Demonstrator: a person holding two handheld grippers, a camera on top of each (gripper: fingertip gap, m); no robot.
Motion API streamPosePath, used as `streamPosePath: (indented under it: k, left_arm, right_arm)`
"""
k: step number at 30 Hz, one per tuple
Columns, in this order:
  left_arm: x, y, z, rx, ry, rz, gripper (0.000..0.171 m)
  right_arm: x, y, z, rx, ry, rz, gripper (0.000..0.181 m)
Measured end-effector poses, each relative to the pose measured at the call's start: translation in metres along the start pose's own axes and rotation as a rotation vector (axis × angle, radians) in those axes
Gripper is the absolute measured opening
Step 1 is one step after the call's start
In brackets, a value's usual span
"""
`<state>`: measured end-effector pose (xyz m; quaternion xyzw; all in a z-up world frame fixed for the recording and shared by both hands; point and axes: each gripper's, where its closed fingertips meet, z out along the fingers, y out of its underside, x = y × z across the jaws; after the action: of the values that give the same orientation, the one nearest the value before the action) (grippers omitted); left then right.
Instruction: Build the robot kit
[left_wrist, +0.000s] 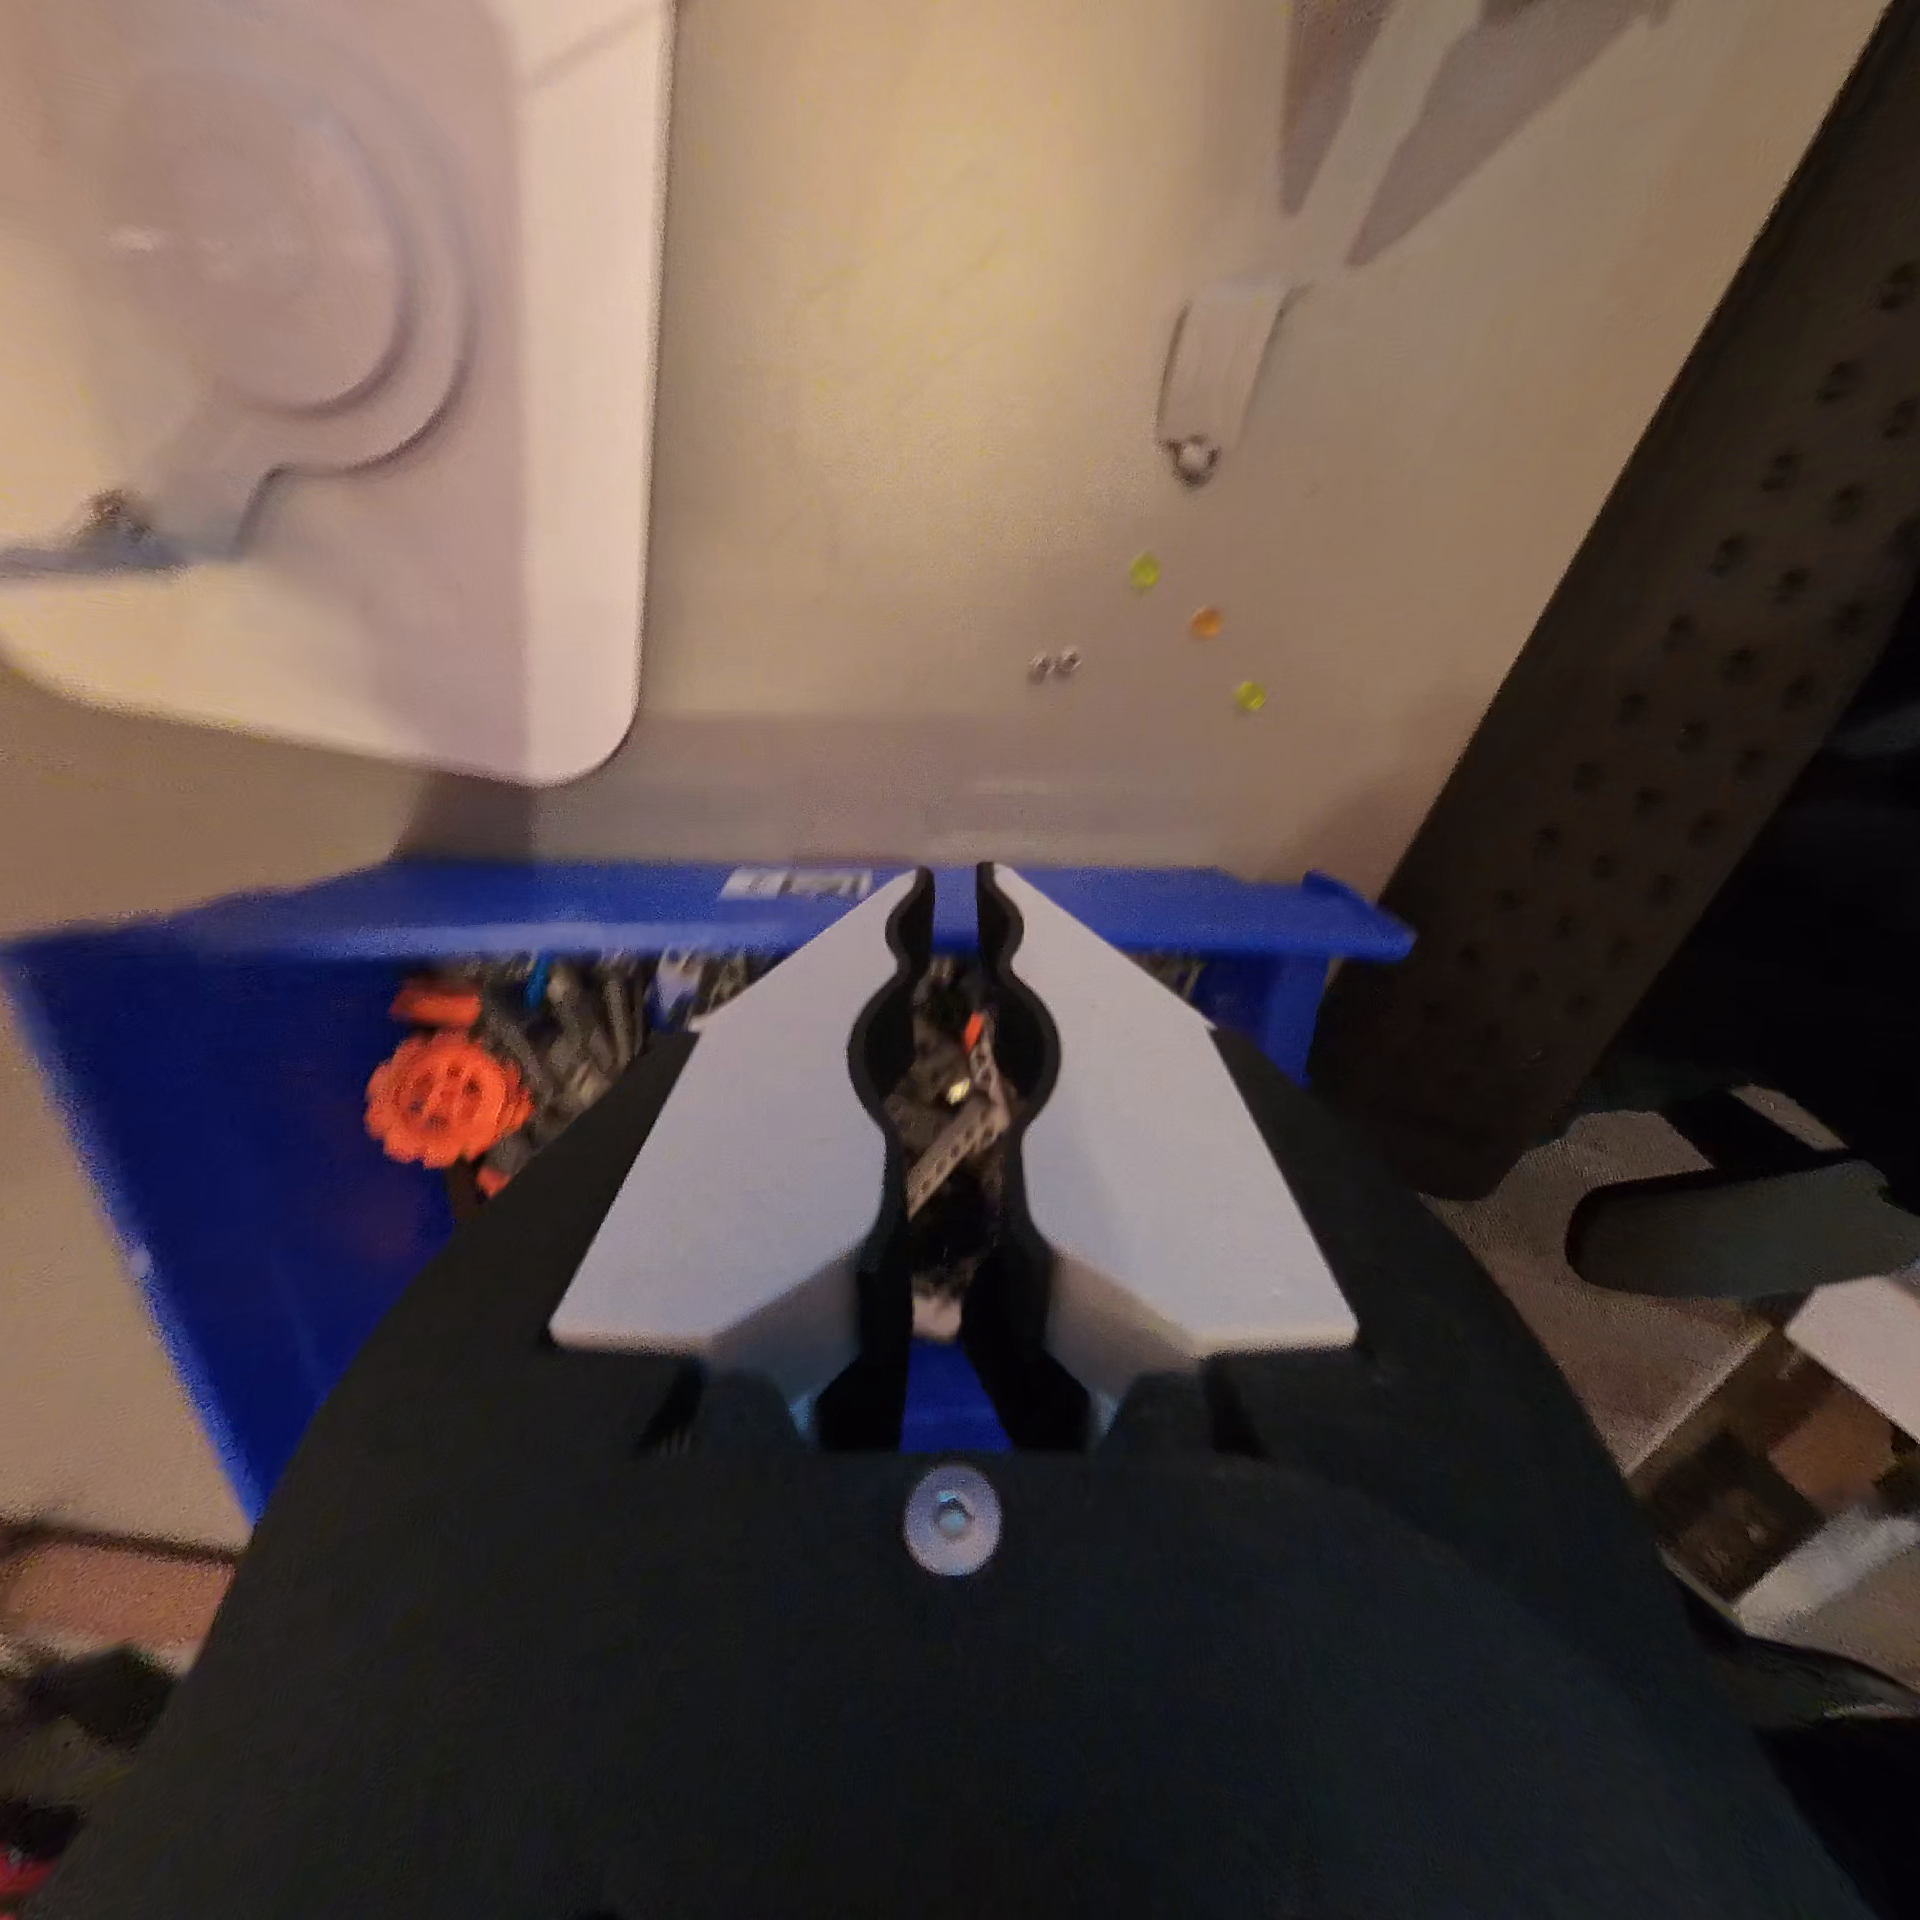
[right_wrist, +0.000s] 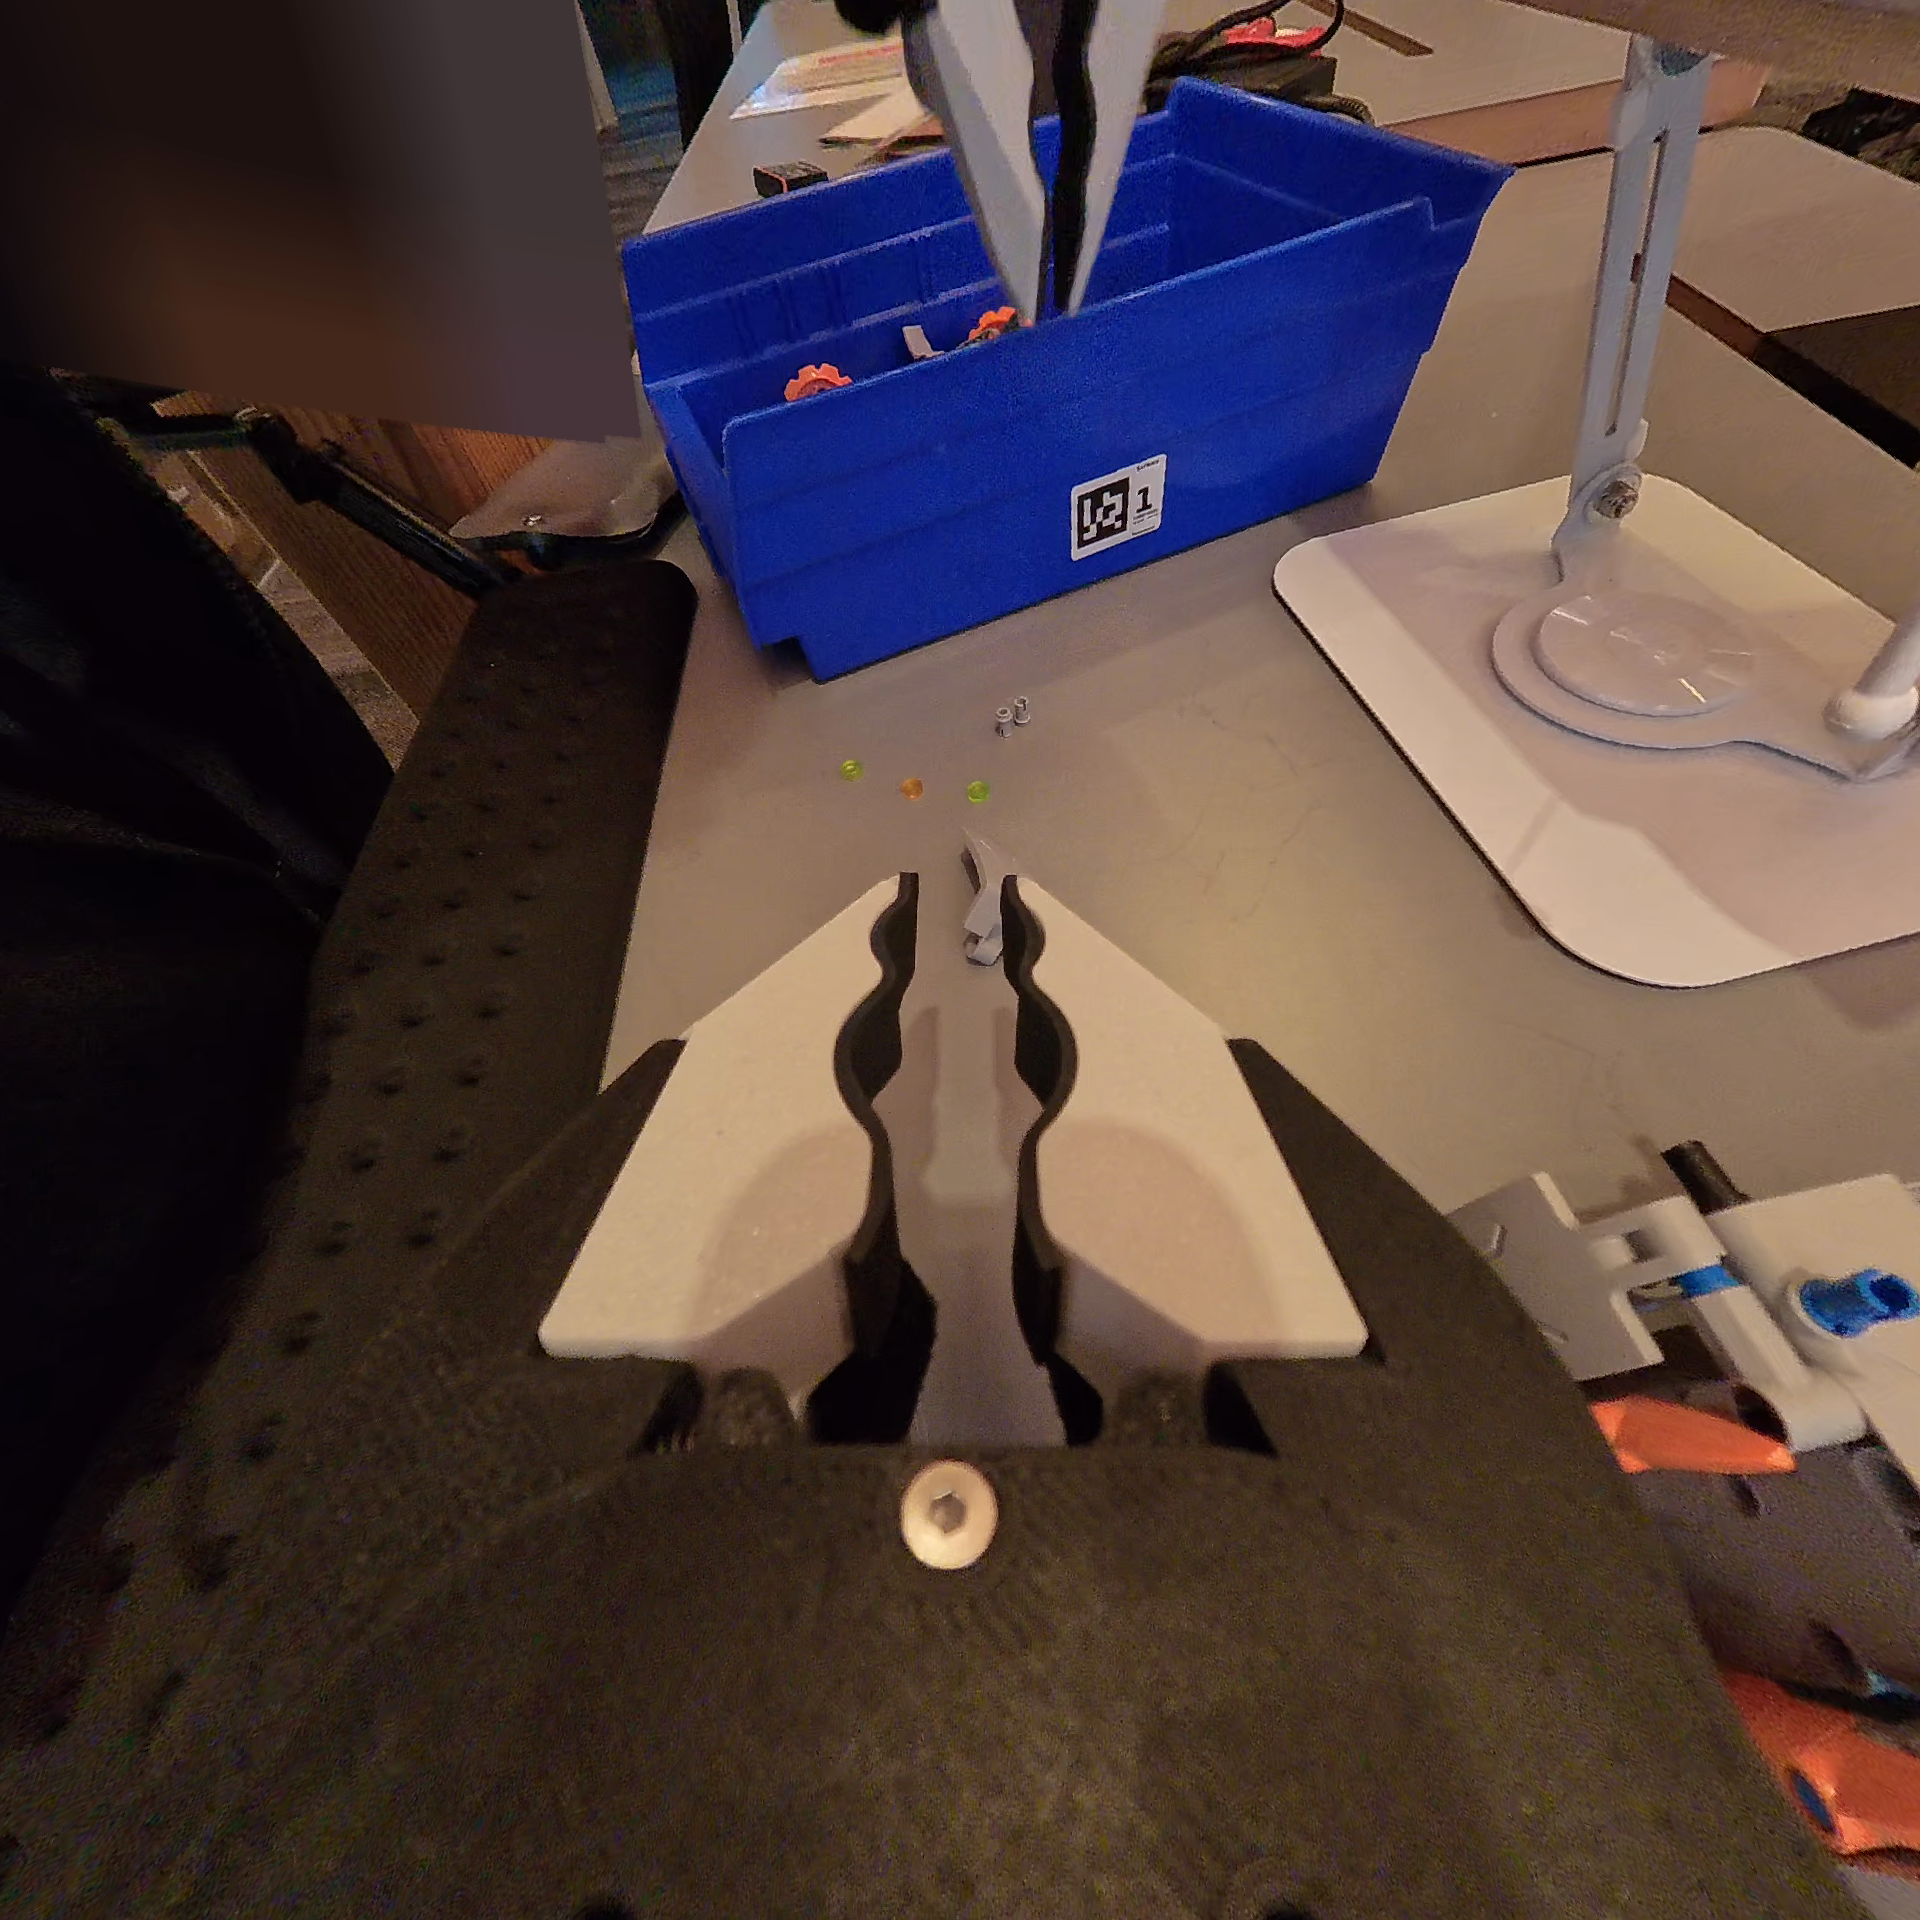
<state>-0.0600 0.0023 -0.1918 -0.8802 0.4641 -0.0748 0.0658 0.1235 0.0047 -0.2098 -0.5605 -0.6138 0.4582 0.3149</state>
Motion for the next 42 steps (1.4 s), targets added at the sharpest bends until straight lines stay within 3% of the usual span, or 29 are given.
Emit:
streamPosePath:
  k: [3,6,12,14,20,31,42]
  left_arm:
    - [-0.02,0.03,-0.026,0.032,-0.073,-0.08,0.006]
    - [-0.035,0.059,-0.027,0.043,-0.09,-0.159,0.005]
    - [-0.048,0.105,0.035,-0.082,-0.012,-0.219,0.005]
    - [-0.057,0.115,0.051,-0.135,-0.059,-0.185,0.002]
    - [-0.057,0.114,0.073,-0.151,-0.009,-0.192,0.0]
    - [-0.063,0.117,0.075,-0.15,0.005,-0.229,0.0]
    - [-0.068,0.114,0.074,-0.121,-0.035,-0.16,0.009]
  right_arm:
    - [0.001,0.001,0.0,0.0,0.002,0.003,0.014]
    - [0.002,0.002,0.001,-0.004,0.003,0.009,0.014]
    - [0.004,0.005,0.002,-0.011,0.003,0.018,0.014]
    - [0.004,0.005,0.002,-0.009,0.002,0.022,0.013]
    - [0.004,0.004,0.001,-0.003,0.0,0.024,0.013]
    - [0.004,0.003,0.0,0.002,-0.001,0.022,0.013]
    - [0.003,0.002,-0.001,0.006,-0.002,0.02,0.013]
